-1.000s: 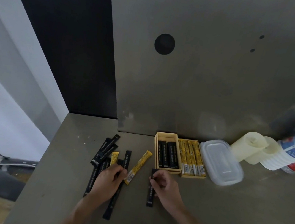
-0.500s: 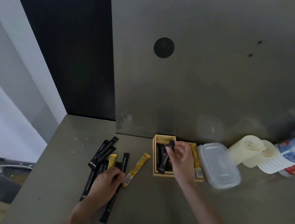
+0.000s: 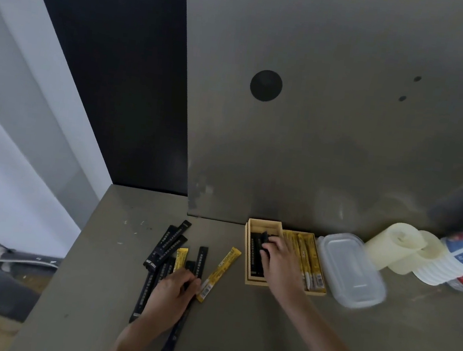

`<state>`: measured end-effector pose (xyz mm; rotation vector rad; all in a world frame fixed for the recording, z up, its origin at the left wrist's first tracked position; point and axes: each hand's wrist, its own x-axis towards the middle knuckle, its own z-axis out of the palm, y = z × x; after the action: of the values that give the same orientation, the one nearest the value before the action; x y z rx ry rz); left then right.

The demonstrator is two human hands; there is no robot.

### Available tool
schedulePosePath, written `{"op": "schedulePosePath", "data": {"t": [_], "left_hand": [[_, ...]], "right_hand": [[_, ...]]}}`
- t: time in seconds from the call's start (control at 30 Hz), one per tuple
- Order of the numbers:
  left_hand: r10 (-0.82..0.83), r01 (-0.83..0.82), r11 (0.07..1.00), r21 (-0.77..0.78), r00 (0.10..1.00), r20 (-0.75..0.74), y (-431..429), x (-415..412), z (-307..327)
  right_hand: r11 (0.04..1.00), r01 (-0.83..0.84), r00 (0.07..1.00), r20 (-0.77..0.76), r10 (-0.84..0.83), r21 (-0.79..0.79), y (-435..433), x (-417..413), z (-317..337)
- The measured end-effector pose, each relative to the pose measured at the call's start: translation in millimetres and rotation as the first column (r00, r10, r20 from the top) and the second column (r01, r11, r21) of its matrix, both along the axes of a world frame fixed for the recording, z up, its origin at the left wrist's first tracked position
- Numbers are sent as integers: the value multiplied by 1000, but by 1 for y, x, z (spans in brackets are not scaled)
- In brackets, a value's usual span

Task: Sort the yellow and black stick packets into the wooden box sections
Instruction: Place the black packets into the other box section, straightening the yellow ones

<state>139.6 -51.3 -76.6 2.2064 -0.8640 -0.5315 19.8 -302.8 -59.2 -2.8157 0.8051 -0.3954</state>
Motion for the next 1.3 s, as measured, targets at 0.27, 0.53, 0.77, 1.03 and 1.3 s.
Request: {"op": "schedulePosePath", "data": {"t": [0.27,0.53,0.77,1.03,1.3], "left_hand": [[7,-7,1000,13,1000,-5,-1,0,-1],[0,-2,996,90,1000,20,-4,-4,11],[-55,30,979,202,991,119,-13,-9,19],[-57,31,976,214,992,115,-16,-3,8],[-30,30,999,21,999,-41,-4,1,-2]], "right_hand": [[977,76,994,-57,-89,-200,2,-7,-1],[992,80,996,55,-75,-100,11,-14,-2],[986,-166,972,172,161,20,42,-20,2],[816,-218,975,83,206,536,94,-33,6],[258,-3,983,50,-176,966,99,-21,2]]}}
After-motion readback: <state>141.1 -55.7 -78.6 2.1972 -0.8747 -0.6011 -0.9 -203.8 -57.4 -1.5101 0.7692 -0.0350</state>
